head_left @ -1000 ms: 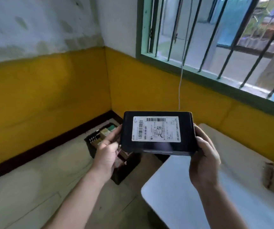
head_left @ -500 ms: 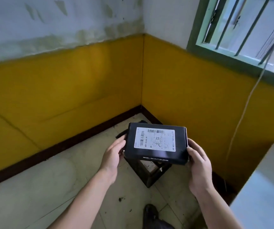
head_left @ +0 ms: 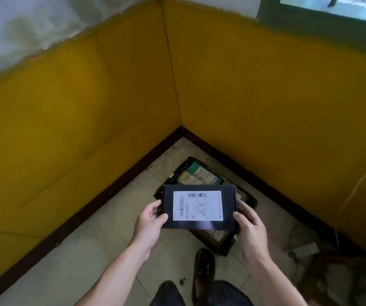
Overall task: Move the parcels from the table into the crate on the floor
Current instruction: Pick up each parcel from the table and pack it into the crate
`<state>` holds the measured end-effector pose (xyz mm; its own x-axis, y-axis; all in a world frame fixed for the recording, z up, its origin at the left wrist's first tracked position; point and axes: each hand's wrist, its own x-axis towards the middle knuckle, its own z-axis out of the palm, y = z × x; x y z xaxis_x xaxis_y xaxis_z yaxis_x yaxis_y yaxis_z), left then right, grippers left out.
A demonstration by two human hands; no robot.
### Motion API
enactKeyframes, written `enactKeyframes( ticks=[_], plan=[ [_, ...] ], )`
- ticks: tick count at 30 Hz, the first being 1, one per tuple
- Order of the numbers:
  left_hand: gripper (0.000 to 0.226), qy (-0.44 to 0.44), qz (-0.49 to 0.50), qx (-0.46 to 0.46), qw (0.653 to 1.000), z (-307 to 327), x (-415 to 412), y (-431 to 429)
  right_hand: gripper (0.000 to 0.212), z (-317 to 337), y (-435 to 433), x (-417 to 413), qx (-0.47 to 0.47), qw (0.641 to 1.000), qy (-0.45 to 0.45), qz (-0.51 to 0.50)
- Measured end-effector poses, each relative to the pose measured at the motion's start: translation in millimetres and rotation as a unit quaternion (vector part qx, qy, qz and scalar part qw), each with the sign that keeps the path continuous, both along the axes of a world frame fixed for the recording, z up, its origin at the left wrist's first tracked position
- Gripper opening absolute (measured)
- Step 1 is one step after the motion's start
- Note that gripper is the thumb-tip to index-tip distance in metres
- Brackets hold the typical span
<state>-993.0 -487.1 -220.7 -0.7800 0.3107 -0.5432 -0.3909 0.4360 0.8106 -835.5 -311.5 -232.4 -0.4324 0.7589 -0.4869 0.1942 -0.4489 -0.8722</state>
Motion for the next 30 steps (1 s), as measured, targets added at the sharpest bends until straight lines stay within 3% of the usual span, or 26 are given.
enactKeyframes(
  ticks=[11,19,30],
  plan=[
    [0.042,-0.074,-0.109,-0.138,0.982,-110.4,-122.8,41.8,0.046,-92.0,-4.7,-85.3,-0.127,0.980,-0.153,-0.032],
    [0.033,-0.166,-0.210,-0.155,0.951,-228.5,-213.8,67.6,0.030,-199.4,-22.4,-158.9,-0.181,0.953,-0.229,-0.082],
    [0.041,-0.173,-0.333,-0.191,0.907,-365.8,-288.1,100.5,0.023,-345.9,-11.7,-233.0,-0.245,0.924,-0.269,-0.118]
  ],
)
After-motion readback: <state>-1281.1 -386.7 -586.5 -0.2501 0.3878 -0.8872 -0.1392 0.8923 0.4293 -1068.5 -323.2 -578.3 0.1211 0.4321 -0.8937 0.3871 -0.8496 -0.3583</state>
